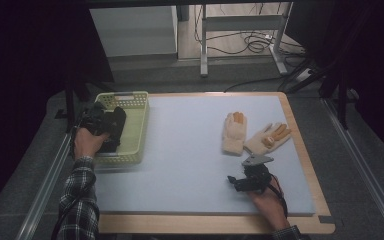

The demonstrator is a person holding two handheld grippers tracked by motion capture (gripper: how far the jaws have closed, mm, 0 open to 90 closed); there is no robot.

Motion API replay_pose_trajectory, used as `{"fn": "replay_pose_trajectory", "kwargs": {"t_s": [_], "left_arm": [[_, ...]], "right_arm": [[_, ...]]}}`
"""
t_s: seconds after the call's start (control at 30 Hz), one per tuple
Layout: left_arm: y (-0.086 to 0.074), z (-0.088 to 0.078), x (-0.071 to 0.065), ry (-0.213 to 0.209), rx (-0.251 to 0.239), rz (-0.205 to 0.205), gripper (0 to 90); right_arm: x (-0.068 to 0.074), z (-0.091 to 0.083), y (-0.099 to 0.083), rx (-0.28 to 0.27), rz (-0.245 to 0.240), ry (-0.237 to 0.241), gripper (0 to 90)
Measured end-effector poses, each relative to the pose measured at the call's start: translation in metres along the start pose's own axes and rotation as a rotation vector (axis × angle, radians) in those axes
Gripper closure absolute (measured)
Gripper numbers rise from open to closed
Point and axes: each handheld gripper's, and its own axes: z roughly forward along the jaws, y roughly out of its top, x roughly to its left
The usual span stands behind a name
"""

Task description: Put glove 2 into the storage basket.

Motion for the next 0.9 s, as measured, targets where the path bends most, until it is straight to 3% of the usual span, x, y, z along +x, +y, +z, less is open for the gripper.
{"fn": "replay_pose_trajectory", "kwargs": {"t_s": [0.1,0.17,0.53,0.63,0.9], "left_arm": [[-0.002,-0.004,0.001,-0.025,-0.020,0.005,10.2],[-0.004,-0.010,0.003,-0.049,-0.059,0.014,6.3],[-0.015,-0.028,0.001,-0.137,-0.173,0.048,2.0],[-0.020,-0.036,-0.002,-0.164,-0.217,0.069,1.9],[-0.030,-0.051,-0.017,-0.172,-0.293,0.157,1.2]], "right_arm": [[0.000,0.000,0.000,0.000,0.000,0.000,17.9],[0.000,0.000,0.000,0.000,0.000,0.000,17.8],[0.000,0.000,0.000,0.000,-0.001,-0.001,17.8],[0.000,0.000,0.000,0.000,-0.001,-0.001,17.8],[0.000,0.000,0.000,0.000,-0.002,-0.001,17.9]]}}
